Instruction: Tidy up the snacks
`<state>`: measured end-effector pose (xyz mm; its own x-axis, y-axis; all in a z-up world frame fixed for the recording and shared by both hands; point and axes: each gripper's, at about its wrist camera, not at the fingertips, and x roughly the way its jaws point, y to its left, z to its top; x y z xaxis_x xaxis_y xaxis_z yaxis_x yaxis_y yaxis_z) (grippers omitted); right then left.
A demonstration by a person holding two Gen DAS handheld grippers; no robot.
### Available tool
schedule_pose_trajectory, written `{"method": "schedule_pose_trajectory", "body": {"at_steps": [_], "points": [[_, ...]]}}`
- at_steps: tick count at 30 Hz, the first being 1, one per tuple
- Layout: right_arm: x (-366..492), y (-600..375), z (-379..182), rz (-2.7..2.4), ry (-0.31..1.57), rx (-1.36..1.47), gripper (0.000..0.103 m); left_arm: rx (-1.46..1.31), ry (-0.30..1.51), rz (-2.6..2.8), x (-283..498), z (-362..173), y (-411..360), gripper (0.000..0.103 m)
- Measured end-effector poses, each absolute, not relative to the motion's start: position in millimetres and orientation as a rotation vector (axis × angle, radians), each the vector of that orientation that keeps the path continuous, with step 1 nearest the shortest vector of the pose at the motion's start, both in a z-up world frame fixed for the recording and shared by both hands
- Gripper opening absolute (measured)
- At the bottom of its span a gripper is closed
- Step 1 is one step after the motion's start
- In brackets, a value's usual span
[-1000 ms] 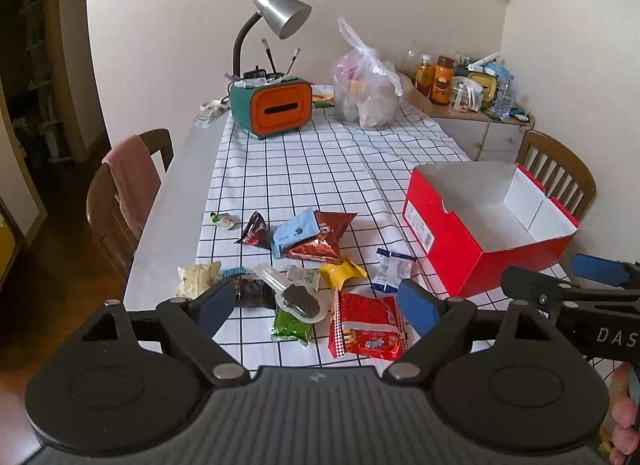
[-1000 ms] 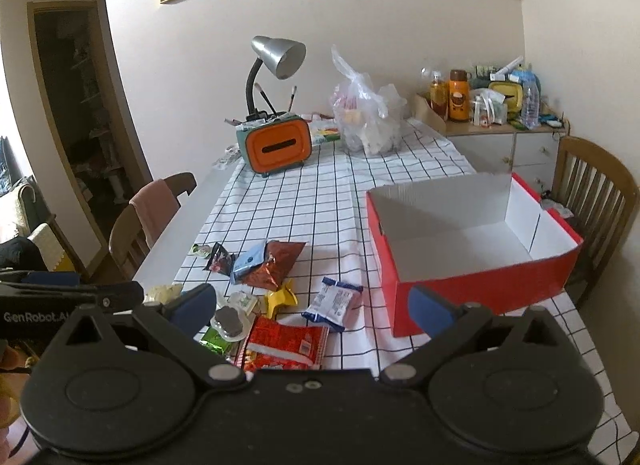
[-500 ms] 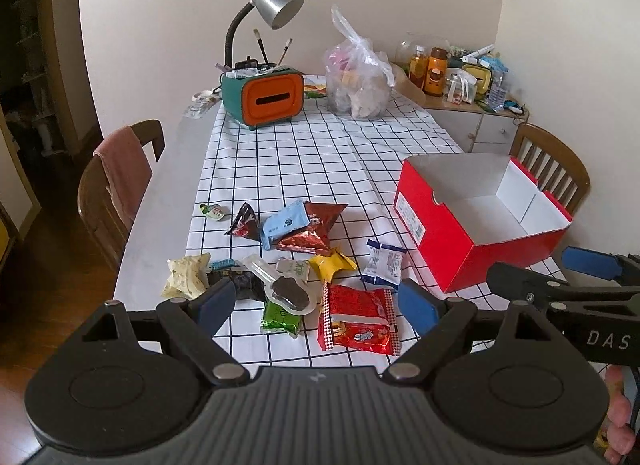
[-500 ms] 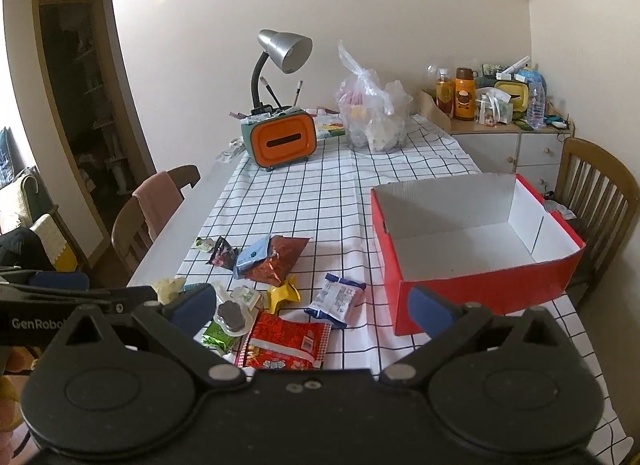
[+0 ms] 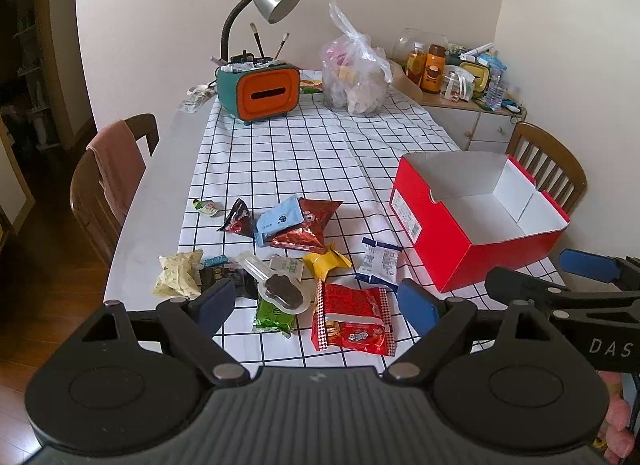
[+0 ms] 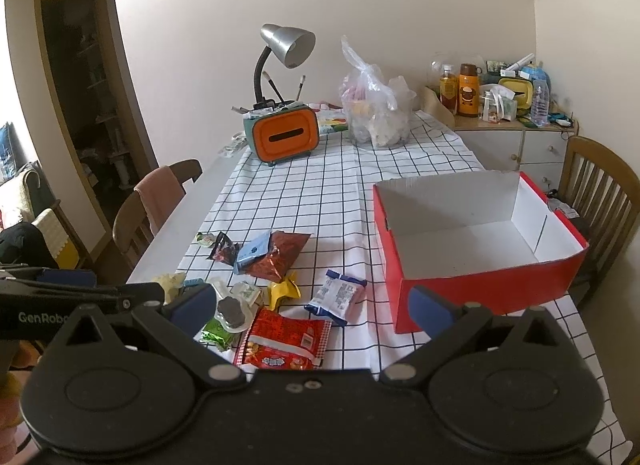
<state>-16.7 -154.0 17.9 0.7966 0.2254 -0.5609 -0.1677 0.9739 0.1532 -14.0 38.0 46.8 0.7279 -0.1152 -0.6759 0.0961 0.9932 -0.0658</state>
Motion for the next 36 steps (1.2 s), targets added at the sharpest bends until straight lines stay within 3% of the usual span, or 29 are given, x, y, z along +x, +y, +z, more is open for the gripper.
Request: {"method": "schedule_pose_trajectory", "body": {"at_steps": [36], "points": [[-22.1,-140.2,17.1,0.250,0.576,0.077,0.103,-0.065,0.758,-0.122,-19.4,41.7,53.3,0.089]]}}
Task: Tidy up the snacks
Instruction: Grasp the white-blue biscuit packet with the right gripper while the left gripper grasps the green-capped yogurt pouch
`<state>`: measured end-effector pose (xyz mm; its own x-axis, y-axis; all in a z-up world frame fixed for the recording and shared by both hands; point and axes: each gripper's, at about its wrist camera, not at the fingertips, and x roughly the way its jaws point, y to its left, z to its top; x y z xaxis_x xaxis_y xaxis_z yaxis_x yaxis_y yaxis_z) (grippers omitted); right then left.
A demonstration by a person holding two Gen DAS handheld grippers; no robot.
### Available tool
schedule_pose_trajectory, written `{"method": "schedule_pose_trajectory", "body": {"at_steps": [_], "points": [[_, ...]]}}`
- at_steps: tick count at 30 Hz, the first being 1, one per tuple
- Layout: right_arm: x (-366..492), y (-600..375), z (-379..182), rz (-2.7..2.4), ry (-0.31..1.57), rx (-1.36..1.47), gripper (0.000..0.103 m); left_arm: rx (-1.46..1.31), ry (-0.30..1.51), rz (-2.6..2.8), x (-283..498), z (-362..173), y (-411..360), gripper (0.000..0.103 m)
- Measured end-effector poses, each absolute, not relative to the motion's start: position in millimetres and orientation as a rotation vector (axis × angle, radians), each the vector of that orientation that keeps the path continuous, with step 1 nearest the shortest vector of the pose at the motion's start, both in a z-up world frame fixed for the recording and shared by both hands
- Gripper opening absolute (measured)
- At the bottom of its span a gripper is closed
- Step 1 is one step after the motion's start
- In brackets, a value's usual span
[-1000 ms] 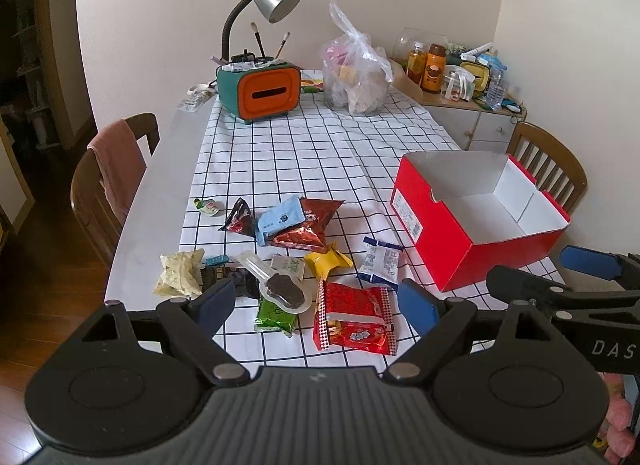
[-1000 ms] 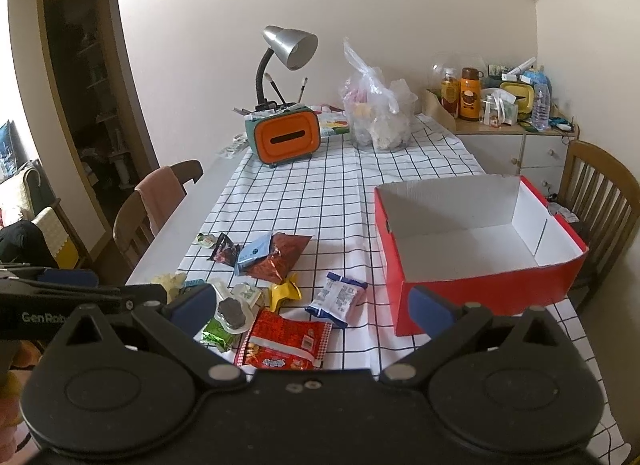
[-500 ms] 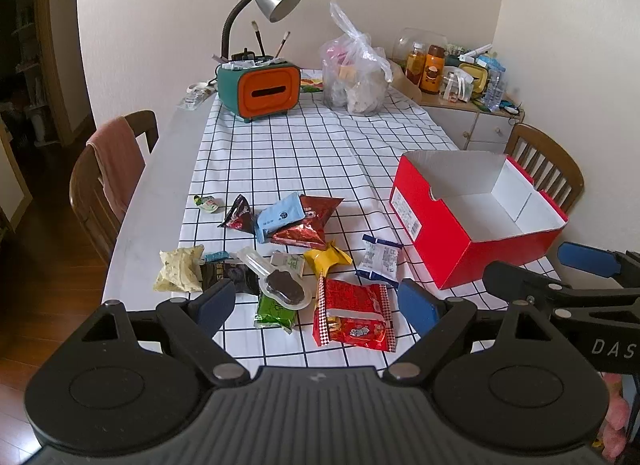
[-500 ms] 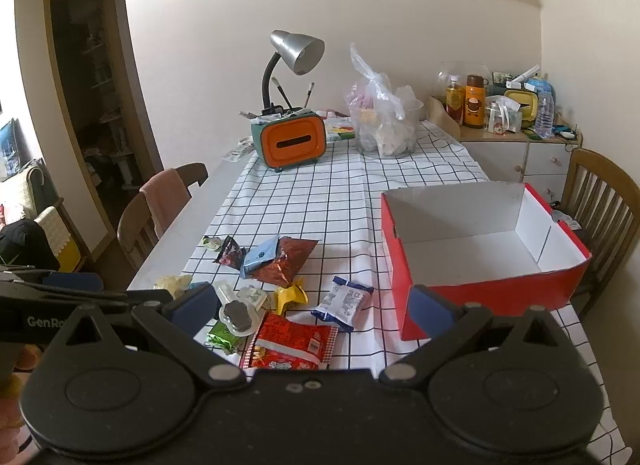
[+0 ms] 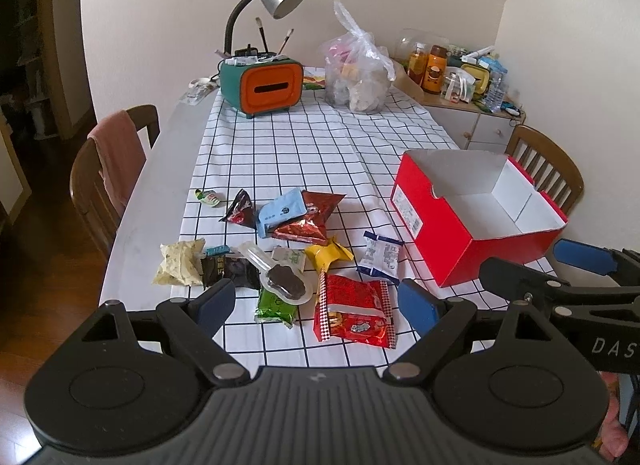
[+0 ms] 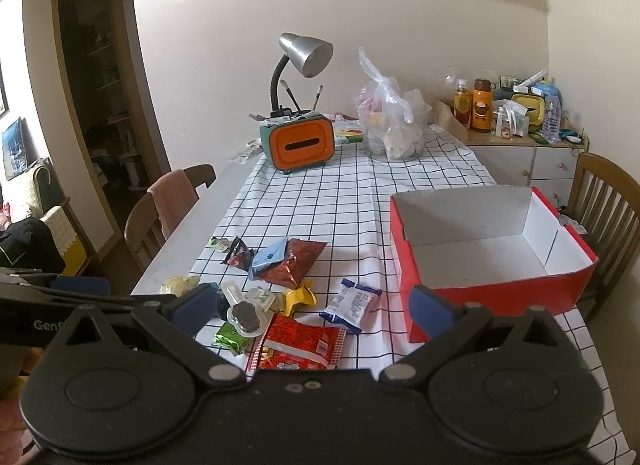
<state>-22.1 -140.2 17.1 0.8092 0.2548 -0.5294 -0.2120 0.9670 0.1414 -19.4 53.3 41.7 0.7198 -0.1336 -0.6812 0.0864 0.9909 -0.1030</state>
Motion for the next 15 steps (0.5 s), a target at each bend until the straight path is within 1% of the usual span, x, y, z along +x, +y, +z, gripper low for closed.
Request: {"method": "schedule_pose_trajectory", "body": {"at_steps": [6,12,15], "points": [[-7.9,-134.5,11.8,0.306,0.592,0.063,0.103,-0.061,0.775,-0.079,-7.2,34.3,65.2,0.089],[26.3,-122.2,-2.1,0.412,0.627,-0.046,0.102,-0.073,0.821,-0.026,22.8,17.8,87.4,0.089],[46.2,-118.1,-11.5,0.449,0.634,-0.115,0.101,-0.070,0.853,-0.010,42.6,9.3,95.6,0.089]]}}
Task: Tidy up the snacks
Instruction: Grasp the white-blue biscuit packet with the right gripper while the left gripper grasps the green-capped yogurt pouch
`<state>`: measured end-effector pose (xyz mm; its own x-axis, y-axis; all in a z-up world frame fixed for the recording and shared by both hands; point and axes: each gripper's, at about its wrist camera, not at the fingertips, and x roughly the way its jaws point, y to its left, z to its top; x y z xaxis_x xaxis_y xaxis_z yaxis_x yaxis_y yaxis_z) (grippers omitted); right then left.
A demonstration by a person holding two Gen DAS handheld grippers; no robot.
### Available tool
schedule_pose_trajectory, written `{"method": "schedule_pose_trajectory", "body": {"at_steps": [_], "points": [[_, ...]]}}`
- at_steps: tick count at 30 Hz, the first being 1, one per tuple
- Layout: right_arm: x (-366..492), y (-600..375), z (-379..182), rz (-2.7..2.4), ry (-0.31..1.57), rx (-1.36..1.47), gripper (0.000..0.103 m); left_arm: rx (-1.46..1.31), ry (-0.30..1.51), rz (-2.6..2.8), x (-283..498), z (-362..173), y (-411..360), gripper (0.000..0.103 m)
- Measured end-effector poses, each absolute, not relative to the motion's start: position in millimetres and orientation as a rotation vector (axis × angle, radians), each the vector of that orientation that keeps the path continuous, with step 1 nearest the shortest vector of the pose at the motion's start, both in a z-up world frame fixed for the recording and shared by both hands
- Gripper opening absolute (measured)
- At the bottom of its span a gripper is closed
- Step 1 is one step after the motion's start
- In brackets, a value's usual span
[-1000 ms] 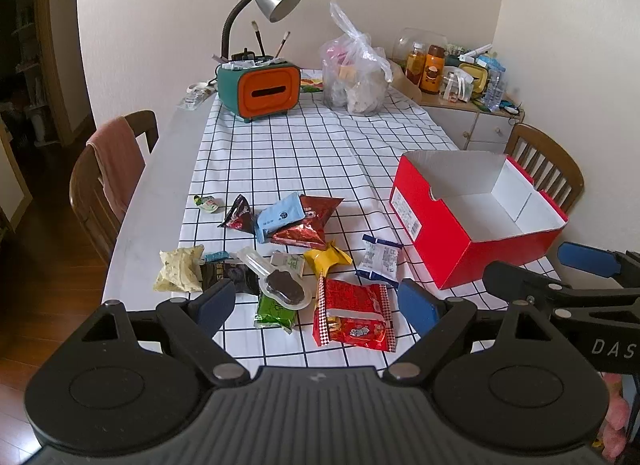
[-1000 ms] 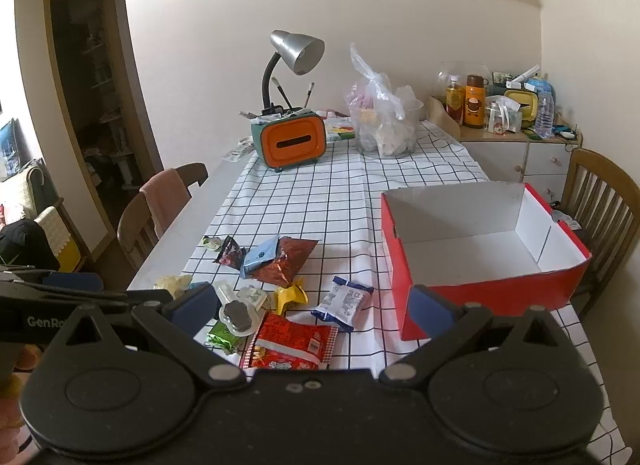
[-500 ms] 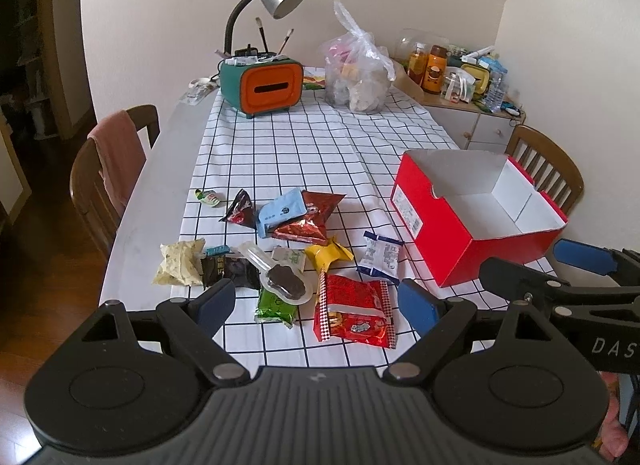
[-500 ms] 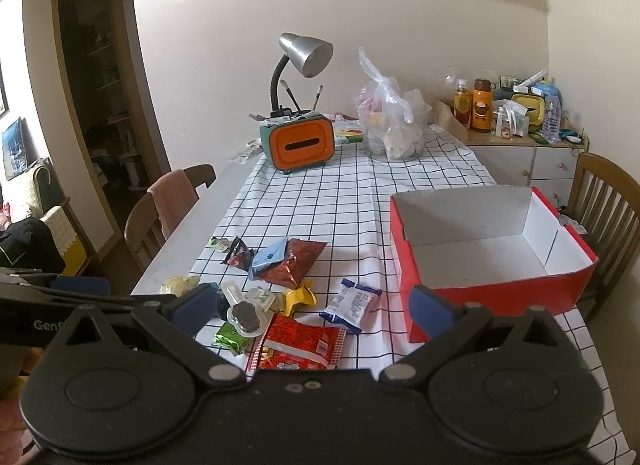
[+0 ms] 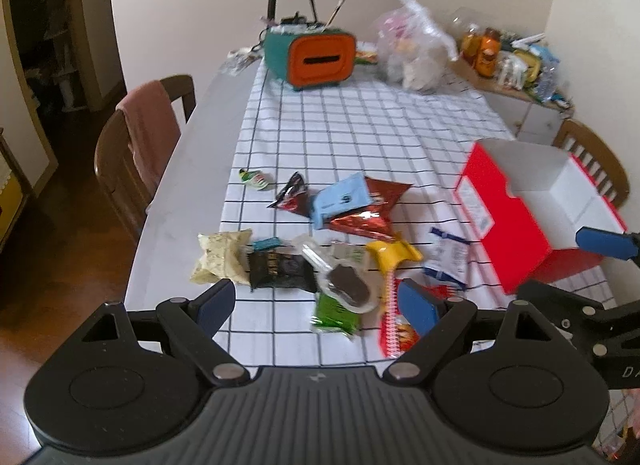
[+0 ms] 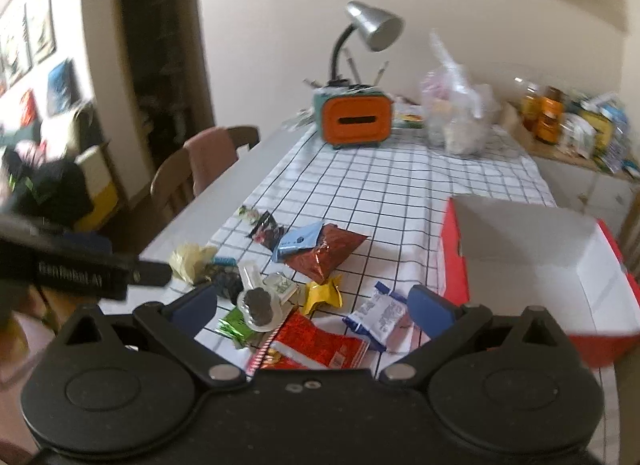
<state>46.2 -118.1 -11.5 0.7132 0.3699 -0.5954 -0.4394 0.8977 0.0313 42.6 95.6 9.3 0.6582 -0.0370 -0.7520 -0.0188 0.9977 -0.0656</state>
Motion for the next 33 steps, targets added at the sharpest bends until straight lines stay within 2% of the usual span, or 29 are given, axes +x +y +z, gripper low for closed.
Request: {"method": "schedule_pose_trajectory", "body": {"at_steps": [6,12,21,28,33], "points": [[88.6,-113.6,-34.4,0.496,0.665,-0.226,0.096,-0.046,0.888,0.027,81.9,-2.1,110.5,0.089],[143.6,-111.1,-57.6,0.478,0.807,-0.235,0.092,-0.019,0.913,0.074,129.3,-9.2,120.4,0.089],[187.4,-104.3,-96.1,0.196,1.078,-0.011,0.082,-0.100,1.022,0.104,201.9,-25.0,142.3,0.089],[202.2,-113.2,-112.0,-0.026,1.122,0.157,0.071,-0.134,1.069,0.119,246.3,-31.2,150.6,0.089],[212.1,-116.3,-124.8,-0.093,1.154,0.244,0.070,-0.176,1.118,0.143,278.6,-45.8,161.6,0.089]]}}
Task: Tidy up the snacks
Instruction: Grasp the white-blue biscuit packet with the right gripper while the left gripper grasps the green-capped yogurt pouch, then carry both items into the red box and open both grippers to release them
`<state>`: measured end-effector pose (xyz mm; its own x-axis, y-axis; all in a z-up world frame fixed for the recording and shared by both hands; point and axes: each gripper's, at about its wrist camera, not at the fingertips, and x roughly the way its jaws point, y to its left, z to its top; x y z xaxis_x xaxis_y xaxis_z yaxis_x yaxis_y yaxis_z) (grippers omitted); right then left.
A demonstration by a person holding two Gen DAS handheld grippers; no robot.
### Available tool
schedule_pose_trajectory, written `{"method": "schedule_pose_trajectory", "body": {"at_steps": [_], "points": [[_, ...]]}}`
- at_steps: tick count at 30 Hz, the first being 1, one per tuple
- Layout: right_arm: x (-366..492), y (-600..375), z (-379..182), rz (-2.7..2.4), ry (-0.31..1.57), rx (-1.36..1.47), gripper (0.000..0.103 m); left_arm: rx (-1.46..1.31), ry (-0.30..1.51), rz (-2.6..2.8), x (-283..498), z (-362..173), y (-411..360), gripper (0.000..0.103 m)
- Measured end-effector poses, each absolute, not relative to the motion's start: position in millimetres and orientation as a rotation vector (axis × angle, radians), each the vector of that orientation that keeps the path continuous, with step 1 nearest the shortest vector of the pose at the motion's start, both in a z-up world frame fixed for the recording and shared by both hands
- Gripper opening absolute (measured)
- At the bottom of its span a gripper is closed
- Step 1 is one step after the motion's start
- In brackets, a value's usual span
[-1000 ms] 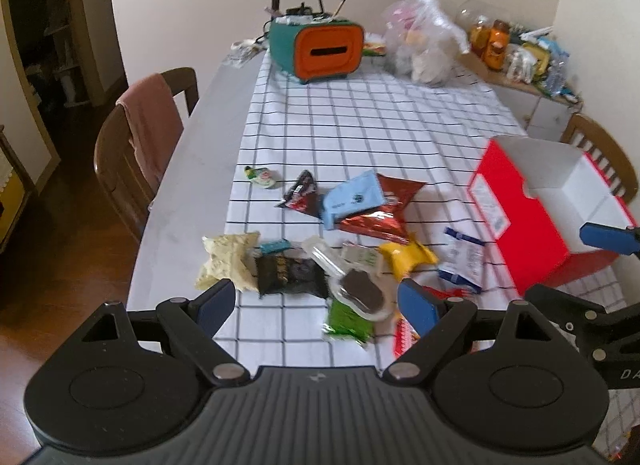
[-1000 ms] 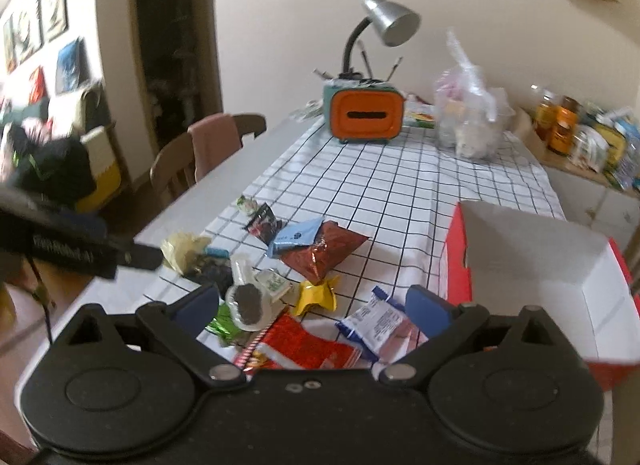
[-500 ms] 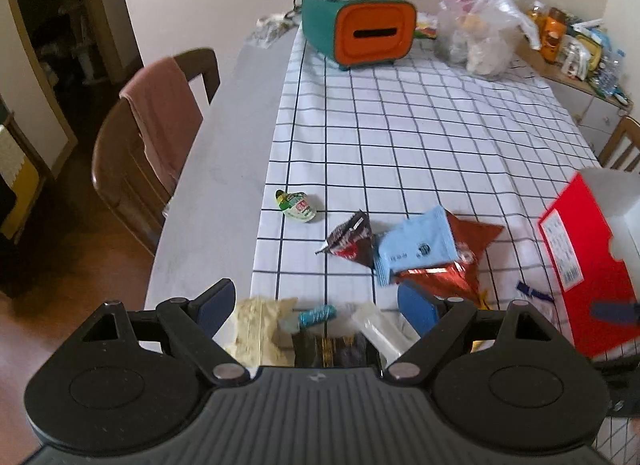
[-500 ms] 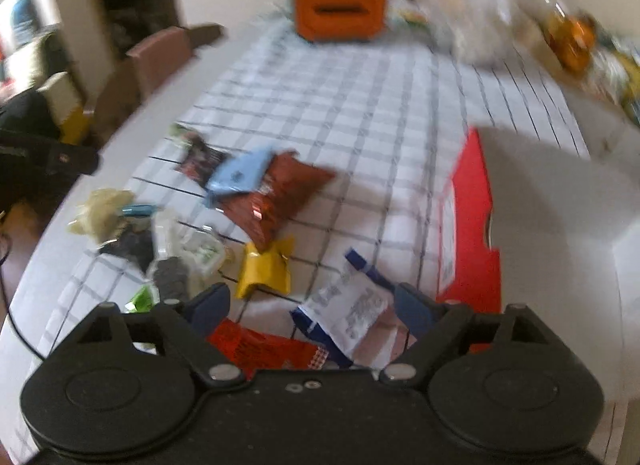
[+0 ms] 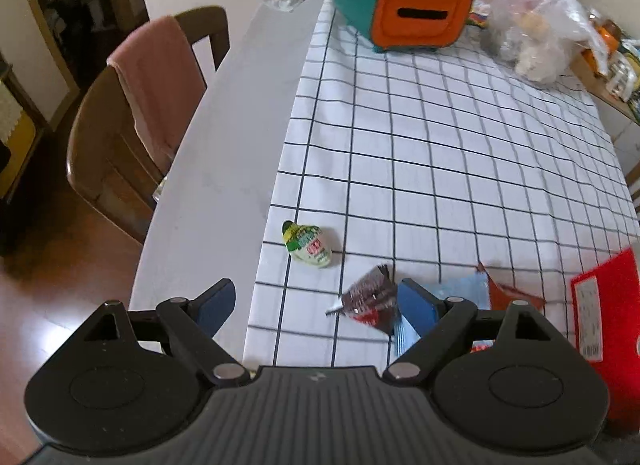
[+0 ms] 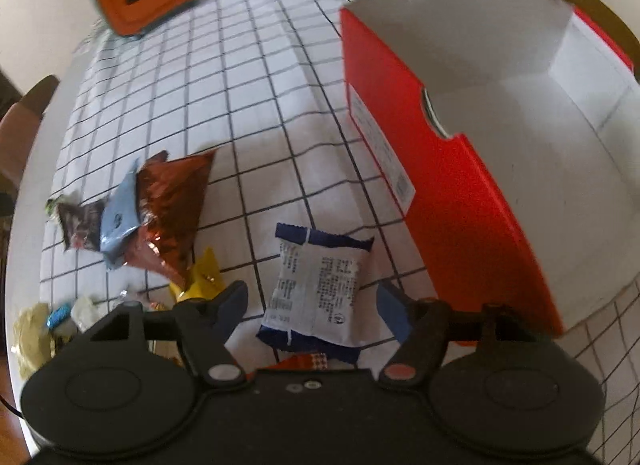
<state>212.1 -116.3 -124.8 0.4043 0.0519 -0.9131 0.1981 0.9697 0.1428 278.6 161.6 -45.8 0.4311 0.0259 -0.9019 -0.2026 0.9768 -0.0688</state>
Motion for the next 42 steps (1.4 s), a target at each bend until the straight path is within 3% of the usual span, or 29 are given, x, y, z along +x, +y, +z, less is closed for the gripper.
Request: {"method": "schedule_pose_trajectory", "body": {"at_steps": [16,21,23,25,34,42], "points": [[221.0,-105.9,-143.9,-0.093,1.139,0.151,0.052,-0.269,1.209,0.279,336.2,-103.4,179.6,0.088],[216.3,-102.2,-143.6,-0.068,1.126,0.095,0.050,-0.243,1.212,0.301,344.6,-111.0,174.4,0.074],[215.4,-102.2,-142.8,-0.061,1.125,0.086,0.049,-0.225,1.210,0.298,346.1,-112.4,170.6,0.064],[215.8,-102.7,-142.4,-0.054,1.126,0.083,0.049,-0.189,1.202,0.297,347.8,-112.8,166.1,0.063],[213.7,-103.7,-141.9,-0.036,1.119,0.089,0.045,-0.165,1.220,0.292,350.1,-120.9,166.9,0.037],[208.7,-111.2,-137.9,-0.027,1.115,0.117,0.043,-0.194,1.216,0.264,348.9,-122.3,170.9,0.034]]}}
